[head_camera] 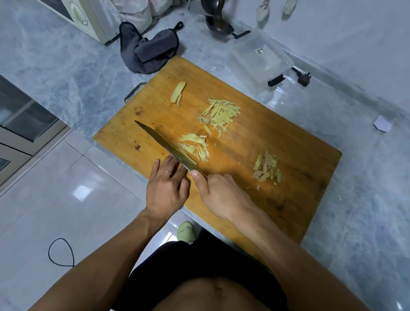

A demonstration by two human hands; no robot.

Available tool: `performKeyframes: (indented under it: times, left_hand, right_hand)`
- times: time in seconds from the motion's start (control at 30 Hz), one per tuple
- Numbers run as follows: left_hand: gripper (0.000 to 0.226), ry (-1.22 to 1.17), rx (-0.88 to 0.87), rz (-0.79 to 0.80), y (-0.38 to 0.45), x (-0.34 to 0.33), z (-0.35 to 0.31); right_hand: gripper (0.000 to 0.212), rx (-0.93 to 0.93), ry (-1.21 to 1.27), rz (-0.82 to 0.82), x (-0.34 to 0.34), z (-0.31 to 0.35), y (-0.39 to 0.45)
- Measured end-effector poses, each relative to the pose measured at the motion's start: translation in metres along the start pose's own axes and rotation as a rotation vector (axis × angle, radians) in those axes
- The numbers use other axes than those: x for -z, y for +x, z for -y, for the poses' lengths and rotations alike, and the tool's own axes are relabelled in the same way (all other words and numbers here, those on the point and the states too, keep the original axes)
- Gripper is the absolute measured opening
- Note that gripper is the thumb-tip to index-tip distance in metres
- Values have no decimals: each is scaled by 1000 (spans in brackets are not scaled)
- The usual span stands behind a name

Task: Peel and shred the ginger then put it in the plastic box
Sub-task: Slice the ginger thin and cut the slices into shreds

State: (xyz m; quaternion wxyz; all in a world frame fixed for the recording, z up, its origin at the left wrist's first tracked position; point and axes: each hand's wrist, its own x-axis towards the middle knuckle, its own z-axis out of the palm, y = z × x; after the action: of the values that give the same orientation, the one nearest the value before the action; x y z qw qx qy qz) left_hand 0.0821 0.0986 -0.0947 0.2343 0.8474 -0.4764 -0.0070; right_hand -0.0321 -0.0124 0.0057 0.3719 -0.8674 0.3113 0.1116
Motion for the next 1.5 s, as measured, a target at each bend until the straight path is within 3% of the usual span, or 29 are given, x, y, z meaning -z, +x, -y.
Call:
performKeyframes:
  times: [0.97,1.1,1.27,1.37,1.5]
  left_hand:
    - [21,-3,44,-37,-1,0,-3]
    - [27,-81,69,-20,-1,0,-5]
    - [32,-448,358,-100,1,11,-12]
    - [28,-514,402,-158,5,25,-9]
    - [28,-551,422,-139,11,37,-5]
  right_hand:
    - [69,-7,5,8,-4,-5,0]
    - [71,24,37,0,-2,-12,1]
    - [71,-5,174,-18,19,-23,-6]
    - [67,-32,268,-16,32,-28,-10]
    - [63,27,151,-111,40,-41,-11]
